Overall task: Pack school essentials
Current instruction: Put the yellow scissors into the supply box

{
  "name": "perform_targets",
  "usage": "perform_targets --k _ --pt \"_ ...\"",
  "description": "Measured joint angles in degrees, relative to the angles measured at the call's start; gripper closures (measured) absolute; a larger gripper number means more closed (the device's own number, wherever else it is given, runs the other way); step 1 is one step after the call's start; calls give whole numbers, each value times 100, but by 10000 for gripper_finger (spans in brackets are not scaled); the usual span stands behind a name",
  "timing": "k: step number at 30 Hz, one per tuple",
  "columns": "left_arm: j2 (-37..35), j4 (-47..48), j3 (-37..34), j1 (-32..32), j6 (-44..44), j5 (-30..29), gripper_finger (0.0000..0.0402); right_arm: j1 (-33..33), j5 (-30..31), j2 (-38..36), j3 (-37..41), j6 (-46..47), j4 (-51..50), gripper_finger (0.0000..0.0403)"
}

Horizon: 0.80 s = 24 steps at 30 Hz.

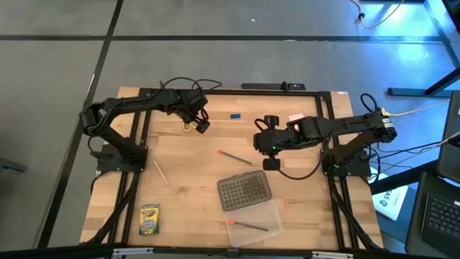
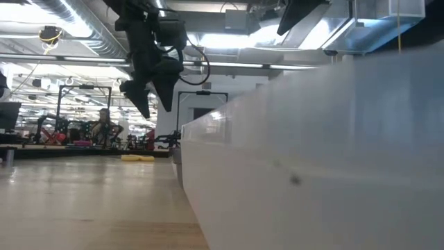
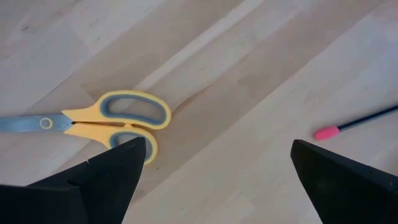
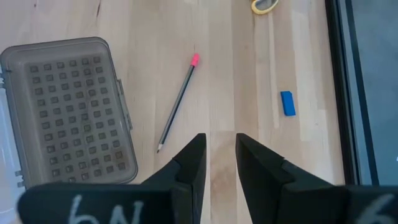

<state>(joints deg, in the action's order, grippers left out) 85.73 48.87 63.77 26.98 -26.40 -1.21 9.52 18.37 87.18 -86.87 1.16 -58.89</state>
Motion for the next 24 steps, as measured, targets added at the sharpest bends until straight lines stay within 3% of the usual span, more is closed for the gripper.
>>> perform_targets --k 14,21,24 --pt "0 20 0 -2 -285 -686 10 -1 0 0 0 3 -2 313" --pt "11 140 0 -57 -305 -706 67 -2 0 0 0 -9 -2 313" --pt "11 66 0 -90 -422 -968 87 -1 0 0 0 2 -2 313"
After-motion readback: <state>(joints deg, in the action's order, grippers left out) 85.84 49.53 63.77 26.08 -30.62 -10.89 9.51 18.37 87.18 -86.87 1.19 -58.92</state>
